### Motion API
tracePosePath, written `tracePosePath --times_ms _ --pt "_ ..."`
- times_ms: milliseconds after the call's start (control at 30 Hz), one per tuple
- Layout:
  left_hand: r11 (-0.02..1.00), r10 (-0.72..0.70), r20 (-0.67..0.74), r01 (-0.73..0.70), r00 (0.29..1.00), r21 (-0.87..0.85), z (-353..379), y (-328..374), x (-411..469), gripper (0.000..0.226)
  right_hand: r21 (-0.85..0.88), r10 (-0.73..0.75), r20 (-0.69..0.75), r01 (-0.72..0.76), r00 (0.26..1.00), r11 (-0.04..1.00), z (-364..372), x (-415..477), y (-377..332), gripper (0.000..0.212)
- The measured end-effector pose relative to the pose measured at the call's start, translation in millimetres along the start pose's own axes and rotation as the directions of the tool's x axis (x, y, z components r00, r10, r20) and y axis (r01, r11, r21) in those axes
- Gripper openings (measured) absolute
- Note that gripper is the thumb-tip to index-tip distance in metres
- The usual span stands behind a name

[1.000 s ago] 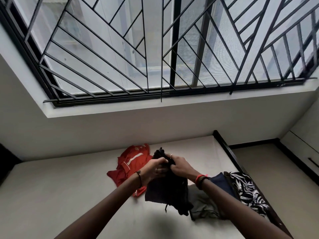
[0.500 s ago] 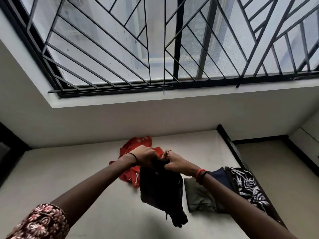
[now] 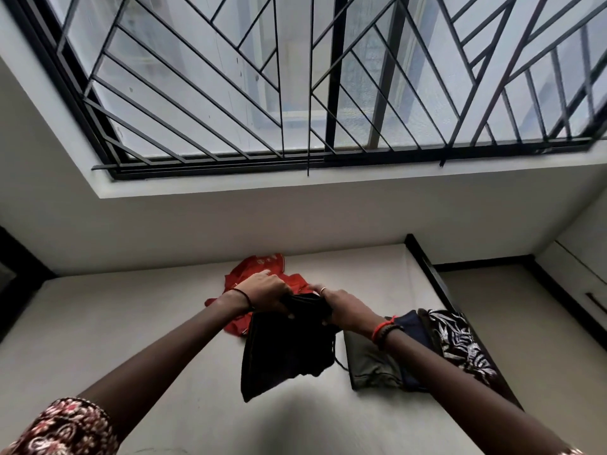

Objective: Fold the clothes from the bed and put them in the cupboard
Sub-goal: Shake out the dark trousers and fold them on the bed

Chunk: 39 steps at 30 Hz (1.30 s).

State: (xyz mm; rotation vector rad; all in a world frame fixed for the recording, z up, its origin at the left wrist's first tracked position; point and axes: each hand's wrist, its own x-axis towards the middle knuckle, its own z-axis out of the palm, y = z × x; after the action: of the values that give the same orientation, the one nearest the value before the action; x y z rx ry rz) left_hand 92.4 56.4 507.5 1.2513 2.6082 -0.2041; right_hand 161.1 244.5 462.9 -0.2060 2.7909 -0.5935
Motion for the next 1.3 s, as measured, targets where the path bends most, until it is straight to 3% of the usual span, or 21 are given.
tracePosePath --times_ms 67,233,400,600,700,833,900,967,1100,1200,1300 --pt "0.999 0.032 0.035 -0.031 0.999 -0.043 9 -5 -15 0.04 -0.008 -0.057 0.05 0.058 0.997 0.998 1 -5 -3 0.059" --pt "0.973 0.145 0.088 -0.126 0.986 -0.194 34 -7 -52 0.027 0.032 -0.111 0.165 0.107 0.98 0.994 17 -19 -20 0.043" --pt "0.902 0.247 0.177 -0.159 0.953 -0.4 53 -12 -70 0.031 0.261 -0.088 0.211 0.03 0.974 0.965 40 -36 -20 0.031" --pt "0.899 0.292 0.213 -0.192 0.932 -0.393 68 -11 -56 0.037 0.267 -0.017 0.217 -0.043 0.976 0.963 54 -46 -15 0.003" --pt "0.909 0.281 0.212 -0.188 0.936 -0.372 71 -9 -44 0.037 0.282 -0.005 0.213 -0.057 0.977 0.958 52 -41 -4 0.022" --pt "0.928 0.248 0.131 -0.197 0.96 -0.317 61 -9 -27 0.034 0.286 0.017 0.164 -0.064 0.986 0.956 33 -29 9 0.007" --pt "0.936 0.227 0.056 -0.202 0.972 -0.288 55 -13 -18 0.036 0.294 0.012 0.123 -0.048 0.992 0.955 20 -23 10 0.017" --pt "0.947 0.202 -0.035 -0.204 0.979 -0.249 52 -18 -13 0.039 0.273 0.014 0.069 -0.032 0.998 0.961 9 -18 12 0.013" --pt "0.937 0.212 -0.205 -0.259 0.955 -0.236 63 -14 -18 0.042 0.226 -0.003 -0.023 0.008 1.0 0.974 14 -15 20 0.039" --pt "0.896 0.198 -0.318 -0.302 0.927 -0.325 109 -4 -30 0.042 0.143 -0.056 -0.074 0.066 0.996 0.987 62 -21 28 0.039" --pt "0.896 0.202 -0.369 -0.324 0.907 -0.304 208 11 -38 0.034 0.099 -0.089 -0.13 0.102 0.987 0.99 164 -34 44 0.048"
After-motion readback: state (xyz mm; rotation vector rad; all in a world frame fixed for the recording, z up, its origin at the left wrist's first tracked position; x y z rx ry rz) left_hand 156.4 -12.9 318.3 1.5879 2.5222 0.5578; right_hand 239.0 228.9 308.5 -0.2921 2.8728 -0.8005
